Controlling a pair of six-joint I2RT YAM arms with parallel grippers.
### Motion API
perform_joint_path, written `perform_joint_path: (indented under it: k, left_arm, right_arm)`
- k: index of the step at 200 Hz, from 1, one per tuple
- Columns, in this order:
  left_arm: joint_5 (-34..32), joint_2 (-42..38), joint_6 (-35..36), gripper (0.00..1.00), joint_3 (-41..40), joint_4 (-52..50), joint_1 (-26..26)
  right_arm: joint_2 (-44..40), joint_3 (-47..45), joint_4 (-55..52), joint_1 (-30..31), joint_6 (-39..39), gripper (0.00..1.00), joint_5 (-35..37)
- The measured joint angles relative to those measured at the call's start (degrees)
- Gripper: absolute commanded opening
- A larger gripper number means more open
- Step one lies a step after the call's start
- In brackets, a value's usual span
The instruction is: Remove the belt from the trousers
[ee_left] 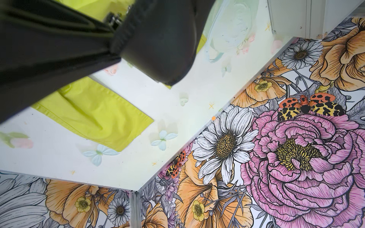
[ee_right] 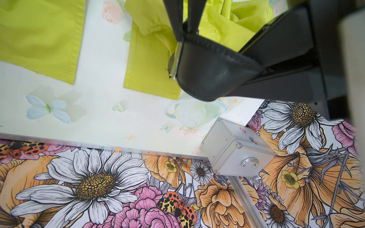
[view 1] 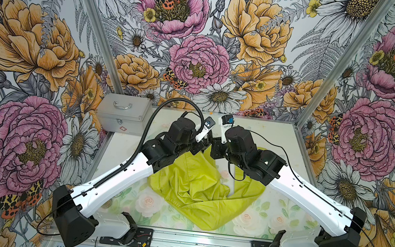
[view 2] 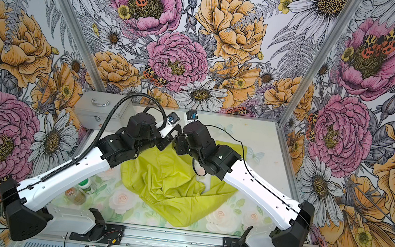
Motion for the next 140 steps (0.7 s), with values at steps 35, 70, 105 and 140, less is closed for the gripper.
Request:
perform_joint_path:
  k: [35, 70, 105, 140]
  left_arm:
    - [1.9, -0.3, -3.1, 0.00, 2.2, -2.2, 0.0]
    - [7.7, -1.5, -8.1, 0.00, 5.9, -4.9, 0.2]
    - [10.9, -1.5, -11.6, 0.00, 6.1, -7.9, 0.9]
    - [13.1, -1.8, -13.7, 0.00, 6.1, -8.6, 1.4]
  right_arm:
    - [0.1, -1.3, 1.0, -0.2, 0.2, 0.19, -0.7]
    - [0.3, -5.0, 4.7, -0.9, 0.8, 0.04, -1.7]
    - [-1.7, -11.2, 12.2, -2.3, 2.2, 0.00, -4.0]
    - [-3.0, -14.0, 15.8, -2.8, 2.6, 0.00, -5.3]
